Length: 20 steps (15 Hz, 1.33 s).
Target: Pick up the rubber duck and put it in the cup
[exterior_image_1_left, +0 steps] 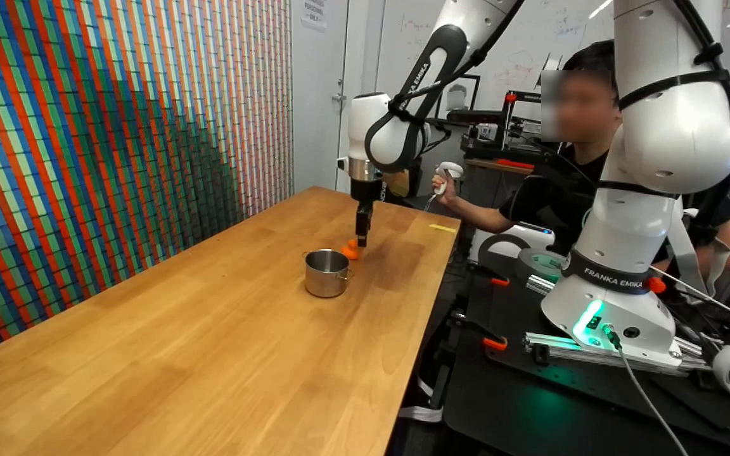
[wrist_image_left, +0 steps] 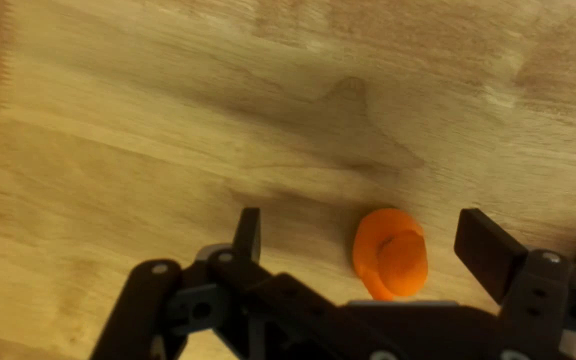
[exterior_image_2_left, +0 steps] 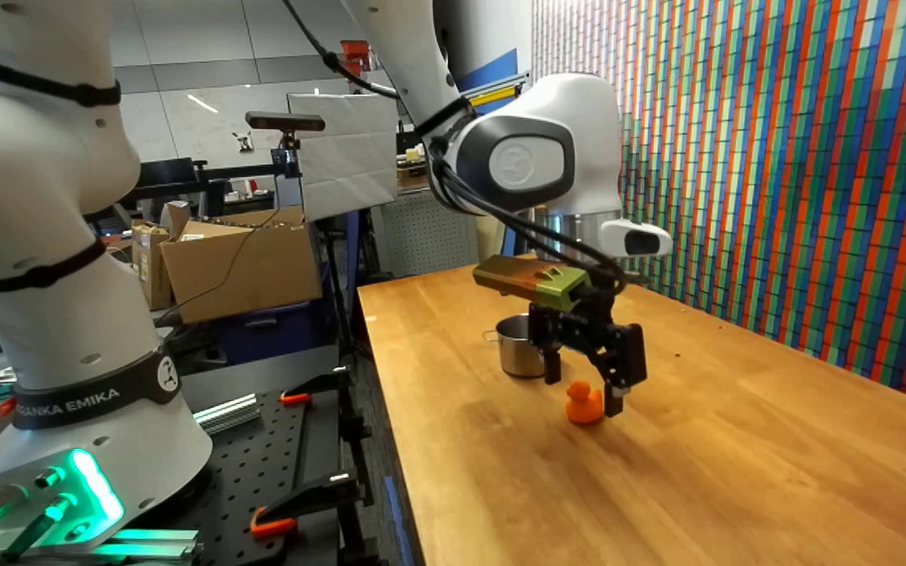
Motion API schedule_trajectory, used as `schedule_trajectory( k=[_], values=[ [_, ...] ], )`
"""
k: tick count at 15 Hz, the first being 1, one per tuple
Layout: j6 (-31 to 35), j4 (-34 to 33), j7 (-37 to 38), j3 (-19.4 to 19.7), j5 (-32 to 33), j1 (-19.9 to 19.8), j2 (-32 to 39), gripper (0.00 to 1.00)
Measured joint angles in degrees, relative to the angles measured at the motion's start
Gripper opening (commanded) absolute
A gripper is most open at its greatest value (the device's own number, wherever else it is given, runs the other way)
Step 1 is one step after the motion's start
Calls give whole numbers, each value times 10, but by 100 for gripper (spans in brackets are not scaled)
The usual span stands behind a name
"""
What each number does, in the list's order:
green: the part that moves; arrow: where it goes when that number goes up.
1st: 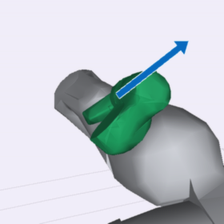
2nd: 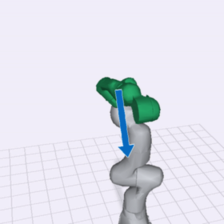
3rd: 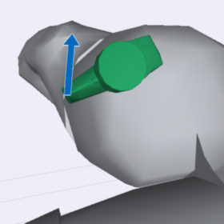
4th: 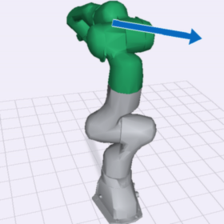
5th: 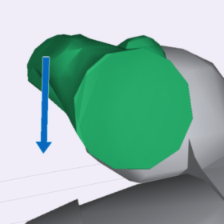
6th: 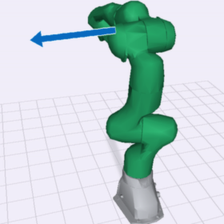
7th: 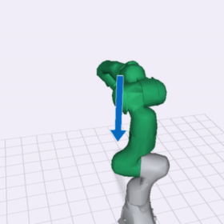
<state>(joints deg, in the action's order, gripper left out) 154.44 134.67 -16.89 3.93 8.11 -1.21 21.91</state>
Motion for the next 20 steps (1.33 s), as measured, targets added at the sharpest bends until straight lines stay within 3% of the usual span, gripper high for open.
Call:
schedule_trajectory(
  k=[4,5,7,13,17,20],
  values=[
    [0,-32,4,-21,-1,-6,58,100],
    [0,-37,4,-25,-1,-7,65,75],
    [6,-41,4,-30,-1,-9,72,66],
    [47,-41,4,-44,-1,-11,72,18],
    [38,-43,4,-48,-5,-21,71,17],
    [-14,-72,-1,-60,-28,-47,61,17]
  ],
)
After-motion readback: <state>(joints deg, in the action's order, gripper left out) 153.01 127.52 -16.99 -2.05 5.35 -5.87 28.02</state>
